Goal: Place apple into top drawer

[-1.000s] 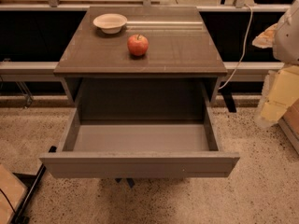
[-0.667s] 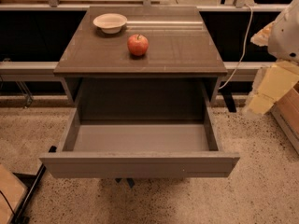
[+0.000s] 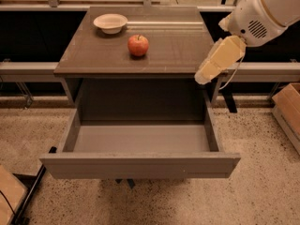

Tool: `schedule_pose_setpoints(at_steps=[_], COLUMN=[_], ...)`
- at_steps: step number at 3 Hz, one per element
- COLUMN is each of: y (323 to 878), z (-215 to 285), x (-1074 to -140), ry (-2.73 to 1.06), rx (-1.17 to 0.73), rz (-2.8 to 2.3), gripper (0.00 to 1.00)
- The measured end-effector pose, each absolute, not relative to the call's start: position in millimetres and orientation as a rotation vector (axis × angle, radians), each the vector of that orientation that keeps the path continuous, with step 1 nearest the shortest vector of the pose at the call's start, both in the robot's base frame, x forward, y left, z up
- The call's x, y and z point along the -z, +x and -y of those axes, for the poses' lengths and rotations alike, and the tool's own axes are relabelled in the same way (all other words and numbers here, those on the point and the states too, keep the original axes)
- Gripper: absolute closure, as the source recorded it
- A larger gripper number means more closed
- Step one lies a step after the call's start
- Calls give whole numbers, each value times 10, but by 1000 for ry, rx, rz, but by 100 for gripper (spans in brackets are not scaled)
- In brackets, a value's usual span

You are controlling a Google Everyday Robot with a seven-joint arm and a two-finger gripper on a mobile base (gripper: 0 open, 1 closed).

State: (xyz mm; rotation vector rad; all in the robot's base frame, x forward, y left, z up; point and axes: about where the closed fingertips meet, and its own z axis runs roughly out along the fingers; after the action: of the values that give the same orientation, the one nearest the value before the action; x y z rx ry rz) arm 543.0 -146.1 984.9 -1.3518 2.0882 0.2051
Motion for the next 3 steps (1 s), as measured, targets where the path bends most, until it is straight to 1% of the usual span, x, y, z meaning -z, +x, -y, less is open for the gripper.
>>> schedule_pose_setpoints(at_steps=[1,2,3], y=[5430,5576,5968], z=[1461,1245,850], x=[-9849,-9687,-9388], ry=[-1352,-1295,-1192], rx=[-205,-278,-398], rz=[-2088,-2078,-2059], gripper=[0,0,0])
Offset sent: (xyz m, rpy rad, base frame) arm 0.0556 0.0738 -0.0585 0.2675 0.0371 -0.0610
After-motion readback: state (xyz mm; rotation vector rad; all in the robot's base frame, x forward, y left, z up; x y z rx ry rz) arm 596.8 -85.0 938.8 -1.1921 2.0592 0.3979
